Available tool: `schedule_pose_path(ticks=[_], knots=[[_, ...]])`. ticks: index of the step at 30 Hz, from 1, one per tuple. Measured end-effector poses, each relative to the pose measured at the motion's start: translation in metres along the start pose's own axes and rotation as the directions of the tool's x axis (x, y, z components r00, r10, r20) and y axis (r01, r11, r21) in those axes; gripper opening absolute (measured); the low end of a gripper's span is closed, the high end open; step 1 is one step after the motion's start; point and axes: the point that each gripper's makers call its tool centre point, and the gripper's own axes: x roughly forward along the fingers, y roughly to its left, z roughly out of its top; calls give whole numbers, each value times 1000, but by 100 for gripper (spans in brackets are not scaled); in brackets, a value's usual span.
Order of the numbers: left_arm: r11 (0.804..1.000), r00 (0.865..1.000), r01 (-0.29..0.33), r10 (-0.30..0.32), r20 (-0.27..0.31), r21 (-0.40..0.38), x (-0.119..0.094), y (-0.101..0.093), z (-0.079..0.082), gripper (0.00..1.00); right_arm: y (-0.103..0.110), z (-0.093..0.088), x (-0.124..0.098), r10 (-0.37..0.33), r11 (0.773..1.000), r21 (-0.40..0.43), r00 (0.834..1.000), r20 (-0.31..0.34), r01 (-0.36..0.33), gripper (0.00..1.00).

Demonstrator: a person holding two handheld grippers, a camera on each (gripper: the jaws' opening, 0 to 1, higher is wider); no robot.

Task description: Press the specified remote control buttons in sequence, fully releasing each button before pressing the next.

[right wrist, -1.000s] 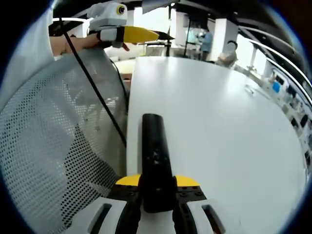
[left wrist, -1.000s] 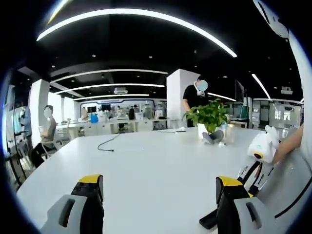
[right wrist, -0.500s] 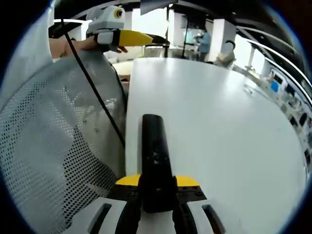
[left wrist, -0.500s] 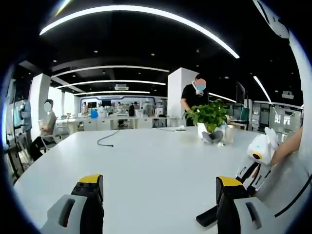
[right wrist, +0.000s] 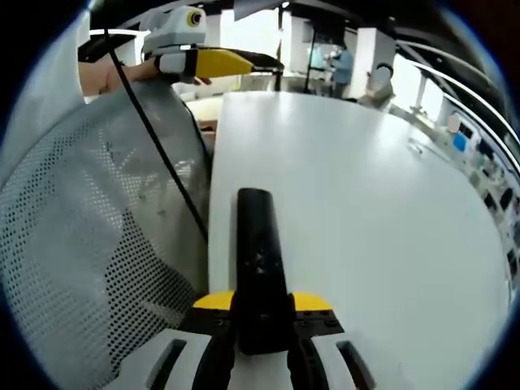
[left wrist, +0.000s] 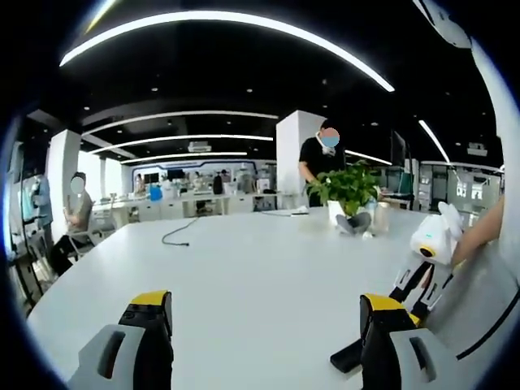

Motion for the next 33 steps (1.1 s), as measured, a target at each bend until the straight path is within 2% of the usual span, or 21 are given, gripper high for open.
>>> schedule_pose_path(ticks=[12,24,33], knots=[[1000,1000,6,-6,-14,-3,0,-1,-3,99,-7,0,0,-5,1000,5,1000,-23,5,21],[1000,1000,-2,1,-14,-16,-2,5,-9,98,-26,-3,-1,-18,1000,18,999,-51,19,21],[1000,1000,-4,4,-15,-12,-2,6,-10,98,-28,-4,-2,-14,1000,18,999,-53,15,21]])
